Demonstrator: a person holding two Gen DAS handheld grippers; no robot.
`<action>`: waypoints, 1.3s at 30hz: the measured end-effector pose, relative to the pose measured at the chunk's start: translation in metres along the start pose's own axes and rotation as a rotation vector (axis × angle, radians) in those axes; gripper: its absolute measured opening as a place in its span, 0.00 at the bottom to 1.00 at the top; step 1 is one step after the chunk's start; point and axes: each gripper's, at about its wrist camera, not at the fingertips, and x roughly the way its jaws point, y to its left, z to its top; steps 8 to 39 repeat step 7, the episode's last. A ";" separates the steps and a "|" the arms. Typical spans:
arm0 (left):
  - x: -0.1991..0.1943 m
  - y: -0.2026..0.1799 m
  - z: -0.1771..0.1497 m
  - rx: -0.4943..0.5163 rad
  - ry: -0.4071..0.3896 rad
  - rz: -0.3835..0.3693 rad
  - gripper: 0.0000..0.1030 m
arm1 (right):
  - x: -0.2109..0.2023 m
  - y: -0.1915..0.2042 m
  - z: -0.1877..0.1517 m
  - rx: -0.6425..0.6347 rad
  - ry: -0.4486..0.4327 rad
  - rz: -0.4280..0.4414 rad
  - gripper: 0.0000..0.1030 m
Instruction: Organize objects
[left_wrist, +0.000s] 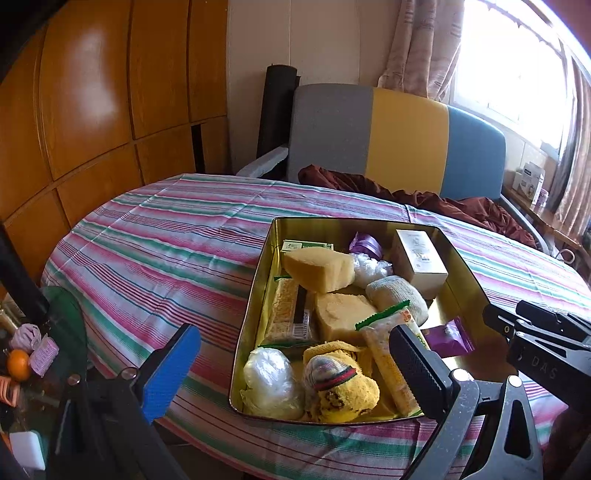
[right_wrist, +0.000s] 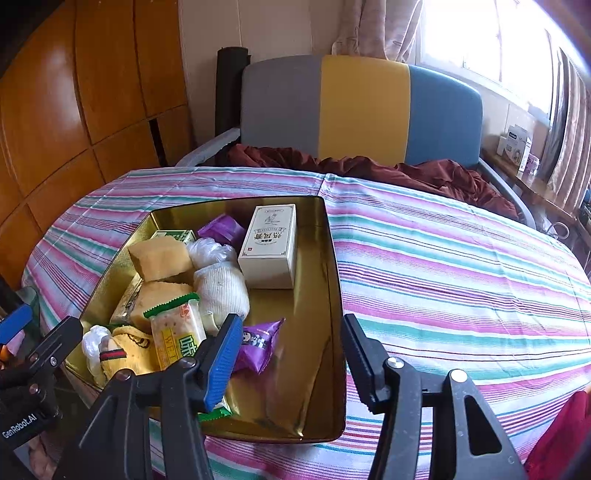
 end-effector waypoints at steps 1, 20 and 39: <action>0.000 0.000 -0.001 0.001 0.000 0.003 1.00 | 0.001 0.001 0.000 -0.002 0.002 0.001 0.54; 0.003 0.000 -0.002 0.008 0.010 -0.002 1.00 | 0.002 0.004 -0.003 -0.008 -0.004 0.006 0.54; 0.003 0.000 -0.002 0.008 0.010 -0.002 1.00 | 0.002 0.004 -0.003 -0.008 -0.004 0.006 0.54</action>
